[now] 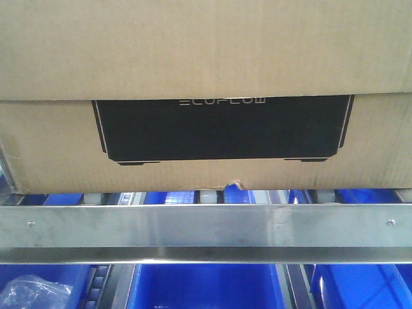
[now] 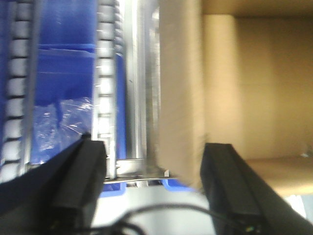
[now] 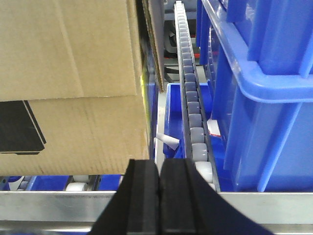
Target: Grab box from left shelf to table start
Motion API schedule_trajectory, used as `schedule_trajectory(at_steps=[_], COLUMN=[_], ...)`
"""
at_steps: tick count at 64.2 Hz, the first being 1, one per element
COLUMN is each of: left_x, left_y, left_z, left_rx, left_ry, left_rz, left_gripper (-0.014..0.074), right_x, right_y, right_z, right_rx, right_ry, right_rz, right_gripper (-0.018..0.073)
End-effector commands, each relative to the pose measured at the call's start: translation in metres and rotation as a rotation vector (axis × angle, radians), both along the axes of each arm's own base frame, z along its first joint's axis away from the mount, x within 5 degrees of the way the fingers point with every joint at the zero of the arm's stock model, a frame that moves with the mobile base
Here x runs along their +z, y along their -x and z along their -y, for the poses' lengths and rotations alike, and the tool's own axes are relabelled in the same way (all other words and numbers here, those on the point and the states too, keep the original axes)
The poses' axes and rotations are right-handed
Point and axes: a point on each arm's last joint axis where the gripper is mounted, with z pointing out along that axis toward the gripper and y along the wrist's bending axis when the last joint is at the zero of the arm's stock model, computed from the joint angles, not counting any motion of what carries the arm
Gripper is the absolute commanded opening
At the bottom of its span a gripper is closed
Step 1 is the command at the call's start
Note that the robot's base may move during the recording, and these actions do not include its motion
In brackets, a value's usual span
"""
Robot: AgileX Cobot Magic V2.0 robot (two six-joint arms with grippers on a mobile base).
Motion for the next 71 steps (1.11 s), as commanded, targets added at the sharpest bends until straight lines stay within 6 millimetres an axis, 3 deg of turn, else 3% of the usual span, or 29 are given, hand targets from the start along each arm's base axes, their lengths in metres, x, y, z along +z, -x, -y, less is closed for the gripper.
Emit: schedule_trajectory(at_steps=[1, 14, 31, 53, 71], left_x=[0.024, 0.037, 0.022, 0.019, 0.003], left_y=[-0.004, -0.021, -0.058, -0.064, -0.078], left_z=[0.004, 0.008, 0.03, 0.038, 0.051], left_rx=[-0.007, -0.004, 0.023, 0.015, 0.021], left_ry=[0.026, 0.051, 0.113, 0.108, 0.118], left_rz=[0.071, 0.085, -0.037, -0.05, -0.111], left_gripper=[0.0293, 0.0298, 0.0298, 0.0298, 0.0298], right_x=[0.014, 0.014, 0.014, 0.014, 0.014], right_y=[0.001, 0.001, 0.001, 0.001, 0.001], right_z=[0.0, 0.0, 0.0, 0.0, 0.0], right_rx=[-0.006, -0.006, -0.006, -0.006, -0.006], right_ry=[0.01, 0.01, 0.01, 0.01, 0.01], right_rz=[0.112, 0.112, 0.112, 0.112, 0.112], right_gripper=[0.0056, 0.0056, 0.0056, 0.0056, 0.0056])
